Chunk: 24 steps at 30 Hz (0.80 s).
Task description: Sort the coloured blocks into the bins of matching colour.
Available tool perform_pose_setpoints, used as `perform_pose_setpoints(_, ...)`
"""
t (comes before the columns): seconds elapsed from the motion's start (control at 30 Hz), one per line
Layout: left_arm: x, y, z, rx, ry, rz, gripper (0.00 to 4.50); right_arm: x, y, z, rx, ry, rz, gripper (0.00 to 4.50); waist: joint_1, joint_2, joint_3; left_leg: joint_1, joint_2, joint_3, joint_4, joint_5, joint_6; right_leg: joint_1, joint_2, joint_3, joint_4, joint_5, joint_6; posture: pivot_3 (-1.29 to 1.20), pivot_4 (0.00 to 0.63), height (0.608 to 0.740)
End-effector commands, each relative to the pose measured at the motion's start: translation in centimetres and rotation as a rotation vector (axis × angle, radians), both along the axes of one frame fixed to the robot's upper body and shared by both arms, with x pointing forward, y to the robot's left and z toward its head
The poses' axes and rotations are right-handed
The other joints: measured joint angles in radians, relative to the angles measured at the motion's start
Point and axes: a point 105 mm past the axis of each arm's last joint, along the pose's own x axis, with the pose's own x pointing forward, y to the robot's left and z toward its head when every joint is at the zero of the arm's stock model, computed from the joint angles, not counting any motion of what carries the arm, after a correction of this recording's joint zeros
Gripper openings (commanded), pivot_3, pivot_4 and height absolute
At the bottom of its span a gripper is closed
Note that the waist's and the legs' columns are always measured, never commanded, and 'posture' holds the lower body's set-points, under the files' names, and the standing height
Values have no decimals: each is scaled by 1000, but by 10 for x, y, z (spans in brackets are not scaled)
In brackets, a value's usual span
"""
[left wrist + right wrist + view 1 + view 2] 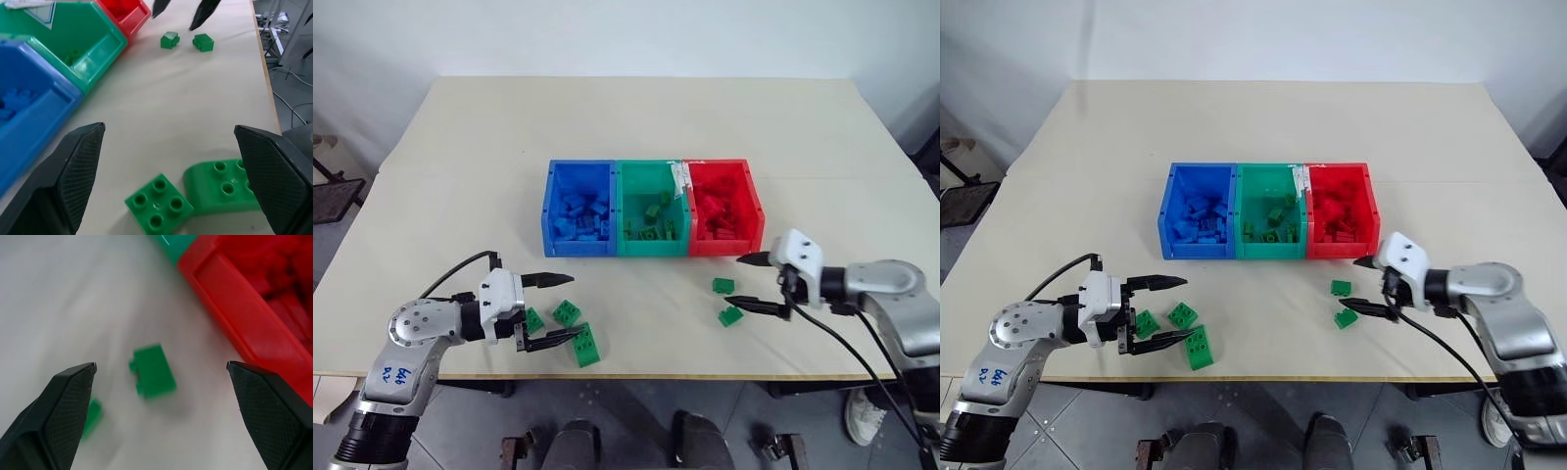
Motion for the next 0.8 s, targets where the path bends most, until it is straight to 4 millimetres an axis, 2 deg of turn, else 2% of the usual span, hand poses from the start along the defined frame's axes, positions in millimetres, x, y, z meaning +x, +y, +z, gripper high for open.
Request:
perform_pose_setpoints(0.03, -4, -1, 12, 5, -61, 1, 4500, 6, 2, -6, -38, 21, -6, 4463, 4, 0, 0, 0, 0, 0, 0, 0, 0, 0, 0, 0, 0, 0, 0, 0, 150, 740)
perform_pose_setpoints(0.13, -6, -1, 14, 4, -67, 13, 4500, 11, 2, -11, -96, 20, 1, 3862, 5, 0, 0, 0, 0, 0, 0, 0, 0, 0, 0, 0, 0, 0, 0, 0, 150, 740)
perform_pose_setpoints(0.27, -7, 2, 15, 7, -73, 29, 4500, 14, 2, -13, -134, 13, 14, 2502, 0, 0, 0, 0, 0, 0, 0, 0, 0, 0, 0, 0, 0, 0, 0, 0, 150, 740)
perform_pose_setpoints(0.4, -6, 4, 16, 4, -82, 49, 4500, 13, 13, -6, -80, 9, 56, 1212, -2, 0, 0, 0, 0, 0, 0, 0, 0, 0, 0, 0, 0, 0, 0, 0, 150, 740)
perform_pose_setpoints(0.43, -6, 6, 17, -5, -89, 66, 4500, 7, 24, 2, -35, 1, 121, 966, -4, 0, 0, 0, 0, 0, 0, 0, 0, 0, 0, 0, 0, 0, 0, 0, 150, 740)
perform_pose_setpoints(0.5, -4, 12, 23, -52, -96, 125, 4500, -2, 46, 23, 75, -17, 222, 966, -5, 0, 0, 0, 1, 0, 0, 0, 0, 0, 0, 0, 0, 0, 0, 0, 150, 740)
perform_pose_setpoints(0.57, -3, 19, 26, -87, -99, 180, 4500, -1, 62, 40, 144, -49, 249, 966, -13, 1, 0, 0, 2, 0, 0, 0, -1, -1, 1, 0, 0, 0, 0, 0, 150, 740)
perform_pose_setpoints(0.63, -3, 28, 29, -123, -101, 246, 4500, 6, 79, 59, 219, -89, 246, 966, -20, 1, 0, 0, 2, 0, -1, 0, -1, -1, 1, 0, 0, 0, 0, 0, 150, 740)
perform_pose_setpoints(0.7, -5, 39, 28, -131, -113, 308, 4500, 21, 96, 79, 287, -139, 194, 966, -21, 1, 0, 1, 2, 0, 0, -1, -1, -1, 2, 0, 1, 0, 0, 0, 150, 740)
perform_pose_setpoints(0.8, -10, 48, 23, -124, -97, 346, 4500, 42, 108, 94, 316, -190, 118, 966, -25, 1, 0, 1, 3, 0, -1, -1, -2, -2, 2, 0, 2, 0, -1, 0, 150, 740)
